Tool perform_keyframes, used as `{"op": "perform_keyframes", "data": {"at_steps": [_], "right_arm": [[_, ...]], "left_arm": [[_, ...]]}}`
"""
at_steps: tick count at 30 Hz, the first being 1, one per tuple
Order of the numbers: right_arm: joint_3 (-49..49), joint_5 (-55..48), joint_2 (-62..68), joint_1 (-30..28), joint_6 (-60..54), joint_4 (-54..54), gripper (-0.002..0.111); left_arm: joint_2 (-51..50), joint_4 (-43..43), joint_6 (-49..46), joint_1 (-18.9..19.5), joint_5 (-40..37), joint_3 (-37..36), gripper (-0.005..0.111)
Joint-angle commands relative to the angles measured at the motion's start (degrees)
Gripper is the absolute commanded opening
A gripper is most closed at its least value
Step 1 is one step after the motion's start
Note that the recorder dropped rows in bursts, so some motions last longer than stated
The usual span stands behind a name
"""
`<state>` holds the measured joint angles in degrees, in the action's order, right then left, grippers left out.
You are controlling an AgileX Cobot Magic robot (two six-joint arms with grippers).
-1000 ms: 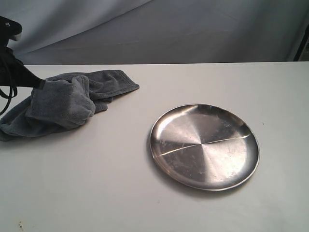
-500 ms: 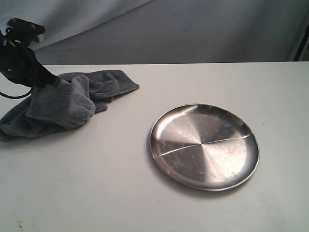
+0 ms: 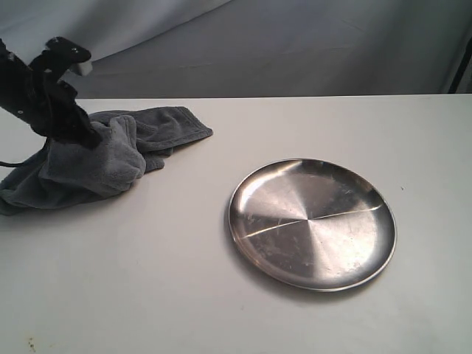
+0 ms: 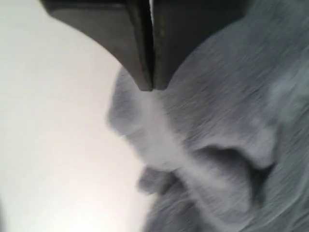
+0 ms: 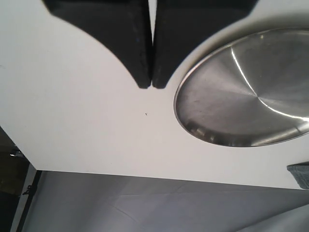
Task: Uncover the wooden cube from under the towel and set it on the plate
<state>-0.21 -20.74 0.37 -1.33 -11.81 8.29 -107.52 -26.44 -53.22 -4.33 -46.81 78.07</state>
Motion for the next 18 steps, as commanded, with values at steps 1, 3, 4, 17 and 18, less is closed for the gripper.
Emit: {"op": "perform_keyframes", "data": {"at_steps": [1, 3, 4, 17, 18], "right_arm": [[0.2, 0.6, -0.4, 0.2, 0.0, -0.1, 0.000], [0.2, 0.6, -0.4, 0.2, 0.0, -0.1, 0.000], [0.2, 0.6, -0.4, 0.2, 0.0, -0.1, 0.000], [0.2, 0.6, -0.4, 0.2, 0.0, -0.1, 0.000], [0.2, 0.6, -0.4, 0.2, 0.0, -0.1, 0.000]], "left_arm": [[0.3, -27.0, -24.3, -0.3, -0.9, 0.3, 0.000], [0.3, -29.9, -26.5, -0.3, 4.5, 0.3, 0.000], [0.4, -29.8, -22.9, -0.3, 10.0, 0.3, 0.000], [0.9, -7.0, 4.1, 5.1, 26.9, 0.3, 0.000], [0.9, -7.0, 4.6, 6.1, 26.0, 0.3, 0.000]]}}
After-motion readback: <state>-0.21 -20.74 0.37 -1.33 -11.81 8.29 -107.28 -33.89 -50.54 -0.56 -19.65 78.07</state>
